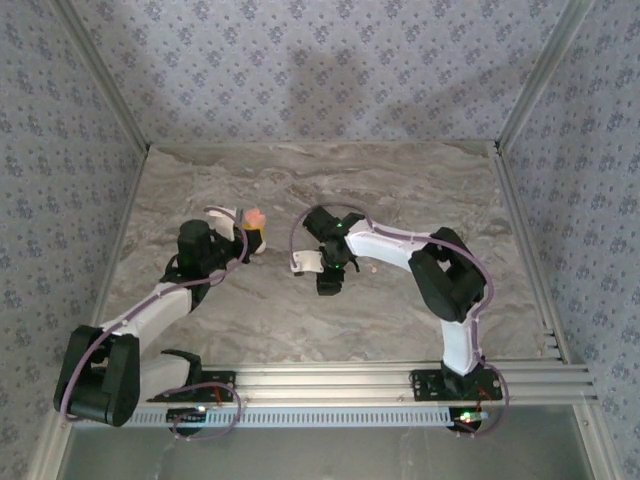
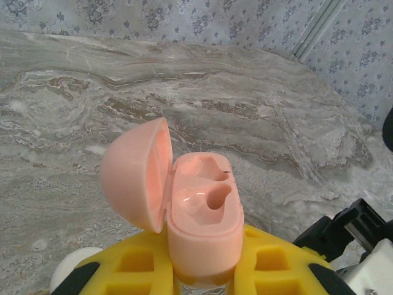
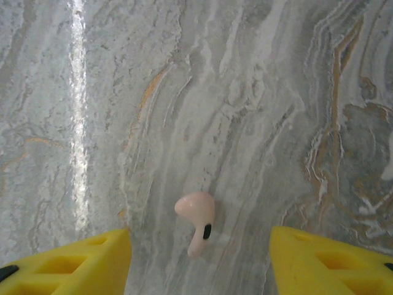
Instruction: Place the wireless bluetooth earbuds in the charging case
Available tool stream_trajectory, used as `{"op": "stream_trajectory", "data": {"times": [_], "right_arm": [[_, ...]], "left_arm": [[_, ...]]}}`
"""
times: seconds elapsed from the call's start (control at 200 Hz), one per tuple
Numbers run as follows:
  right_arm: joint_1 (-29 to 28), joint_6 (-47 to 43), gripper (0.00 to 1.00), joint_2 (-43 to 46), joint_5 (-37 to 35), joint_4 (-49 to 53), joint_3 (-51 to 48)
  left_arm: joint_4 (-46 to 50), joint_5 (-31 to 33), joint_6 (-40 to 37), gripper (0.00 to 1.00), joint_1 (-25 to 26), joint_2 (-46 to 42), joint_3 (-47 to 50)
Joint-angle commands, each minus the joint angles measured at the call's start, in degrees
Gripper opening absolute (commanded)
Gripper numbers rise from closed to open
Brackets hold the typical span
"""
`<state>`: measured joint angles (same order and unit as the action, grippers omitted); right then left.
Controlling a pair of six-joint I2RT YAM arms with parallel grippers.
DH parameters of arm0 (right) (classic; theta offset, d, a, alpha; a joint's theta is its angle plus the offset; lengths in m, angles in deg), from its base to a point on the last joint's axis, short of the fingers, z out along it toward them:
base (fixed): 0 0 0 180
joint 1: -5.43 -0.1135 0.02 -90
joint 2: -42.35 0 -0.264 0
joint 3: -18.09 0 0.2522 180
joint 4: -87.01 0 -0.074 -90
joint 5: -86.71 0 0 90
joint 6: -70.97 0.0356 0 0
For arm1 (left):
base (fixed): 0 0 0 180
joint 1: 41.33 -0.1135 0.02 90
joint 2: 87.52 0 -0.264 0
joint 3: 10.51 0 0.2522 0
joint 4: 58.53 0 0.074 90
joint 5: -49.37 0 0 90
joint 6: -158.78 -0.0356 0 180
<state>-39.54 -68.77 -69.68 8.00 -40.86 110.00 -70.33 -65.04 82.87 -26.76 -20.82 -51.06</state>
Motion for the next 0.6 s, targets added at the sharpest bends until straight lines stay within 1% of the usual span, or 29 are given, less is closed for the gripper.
{"op": "stream_trajectory", "data": {"times": [0.0, 0.335, 0.445, 0.595], "right_arm": [[0.15, -3.62, 0.62, -1.37, 0.71, -0.35, 1.95], [0.09, -3.46, 0.56, -4.22, -0.13, -0.7, 3.06], [0.14, -3.18, 0.5, -4.89, -0.69, -1.07, 3.15], [-0.07, -3.03, 0.38, -4.97, -2.2, -1.12, 3.12]], "left_arm": [[-1.21, -0.1, 0.5, 0.1, -0.51, -0.89, 0.07], [-0.63, -0.03, 0.6, 0.1, -0.72, -0.69, -0.2], [-0.48, -0.12, 0.68, 0.1, -0.77, -0.62, -0.27], [-0.19, -0.09, 0.68, 0.1, -0.77, -0.6, -0.29]]}}
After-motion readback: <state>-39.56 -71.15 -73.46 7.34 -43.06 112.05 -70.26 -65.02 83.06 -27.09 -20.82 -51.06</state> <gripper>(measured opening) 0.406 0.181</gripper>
